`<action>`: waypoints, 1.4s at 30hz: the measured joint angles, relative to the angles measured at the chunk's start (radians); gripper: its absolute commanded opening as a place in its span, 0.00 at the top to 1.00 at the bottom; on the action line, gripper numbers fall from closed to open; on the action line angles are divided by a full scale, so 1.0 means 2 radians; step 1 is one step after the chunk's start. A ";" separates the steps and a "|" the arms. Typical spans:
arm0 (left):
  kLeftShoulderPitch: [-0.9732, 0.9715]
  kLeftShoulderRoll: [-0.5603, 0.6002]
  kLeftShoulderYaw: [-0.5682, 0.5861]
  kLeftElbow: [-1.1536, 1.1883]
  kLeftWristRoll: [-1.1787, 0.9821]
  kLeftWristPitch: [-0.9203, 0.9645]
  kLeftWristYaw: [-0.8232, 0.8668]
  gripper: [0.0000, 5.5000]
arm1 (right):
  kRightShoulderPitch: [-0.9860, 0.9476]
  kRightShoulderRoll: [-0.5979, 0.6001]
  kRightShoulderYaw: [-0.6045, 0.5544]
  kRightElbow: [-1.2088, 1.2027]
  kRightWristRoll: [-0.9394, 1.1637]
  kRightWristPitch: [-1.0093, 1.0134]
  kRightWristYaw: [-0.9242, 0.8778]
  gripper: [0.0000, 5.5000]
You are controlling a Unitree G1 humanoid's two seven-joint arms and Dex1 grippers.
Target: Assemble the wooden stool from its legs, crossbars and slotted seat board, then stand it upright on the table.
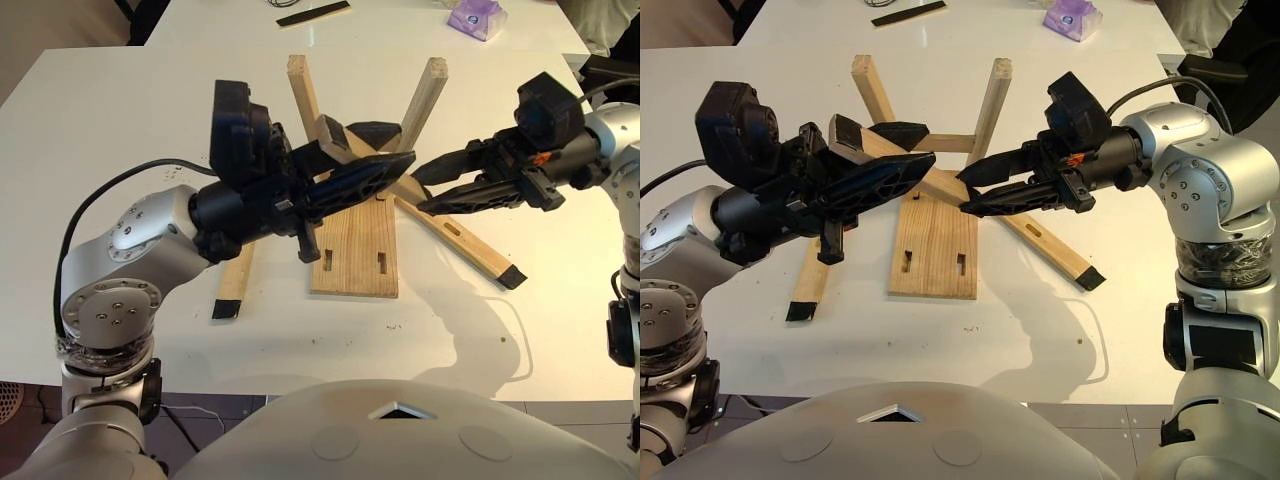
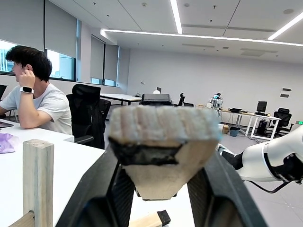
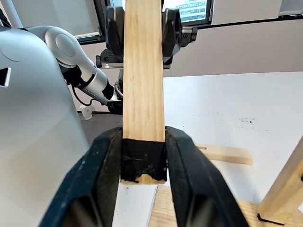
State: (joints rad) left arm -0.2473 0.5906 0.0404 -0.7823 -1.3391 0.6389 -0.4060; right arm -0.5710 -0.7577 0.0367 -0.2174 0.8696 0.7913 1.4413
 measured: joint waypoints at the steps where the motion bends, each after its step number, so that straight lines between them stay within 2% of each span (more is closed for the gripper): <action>1: 0.003 0.000 0.000 0.000 0.004 -0.001 -0.005 0.76 | 0.001 0.000 0.000 -0.001 -0.001 0.000 0.000 0.76; 2: 0.004 0.001 0.000 0.001 0.007 -0.001 -0.009 0.76 | 0.002 0.000 0.000 -0.001 -0.002 0.000 0.000 0.69; 6: 0.022 0.009 -0.007 0.004 0.018 0.004 -0.031 0.76 | 0.002 -0.001 -0.001 0.003 -0.018 -0.002 -0.016 0.58; 14: 0.041 0.019 0.000 0.028 0.074 0.000 -0.061 0.76 | 0.002 -0.016 -0.004 0.016 -0.030 -0.009 -0.007 0.57; 18: 0.112 0.087 0.068 0.031 0.084 0.016 -0.106 0.76 | 0.018 -0.018 -0.043 0.039 -0.037 -0.017 -0.045 0.57; 21: 0.190 0.136 0.134 0.059 0.158 -0.001 -0.162 0.76 | 0.067 -0.020 -0.084 0.016 -0.029 -0.016 -0.078 0.57; 24: 0.239 0.169 0.150 0.129 0.307 -0.113 -0.227 0.76 | 0.126 -0.017 -0.118 -0.028 -0.021 -0.014 -0.112 0.57; 25: 0.244 0.173 0.150 0.138 0.324 -0.130 -0.236 0.76 | 0.131 -0.017 -0.120 -0.032 -0.020 -0.015 -0.116 0.57; 27: 0.253 0.180 0.140 0.189 0.398 -0.221 -0.274 0.76 | 0.154 -0.013 -0.122 -0.046 -0.021 -0.015 -0.134 0.57; 33: 0.195 0.180 0.054 0.355 0.552 -0.499 -0.371 0.76 | 0.175 0.015 -0.116 -0.081 -0.021 -0.019 -0.187 0.57; 38: 0.166 0.167 0.038 0.415 0.568 -0.583 -0.375 0.76 | 0.184 0.016 -0.112 -0.088 -0.024 -0.025 -0.193 0.57; 42: 0.164 0.163 0.038 0.417 0.560 -0.596 -0.372 0.76 | 0.196 0.014 -0.106 -0.090 -0.032 -0.030 -0.193 0.57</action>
State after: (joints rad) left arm 0.0807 0.9165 0.1161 0.0524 -0.2196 -0.5529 -1.1497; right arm -0.1782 -0.7303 -0.1748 -0.3982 0.8061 0.7320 1.0560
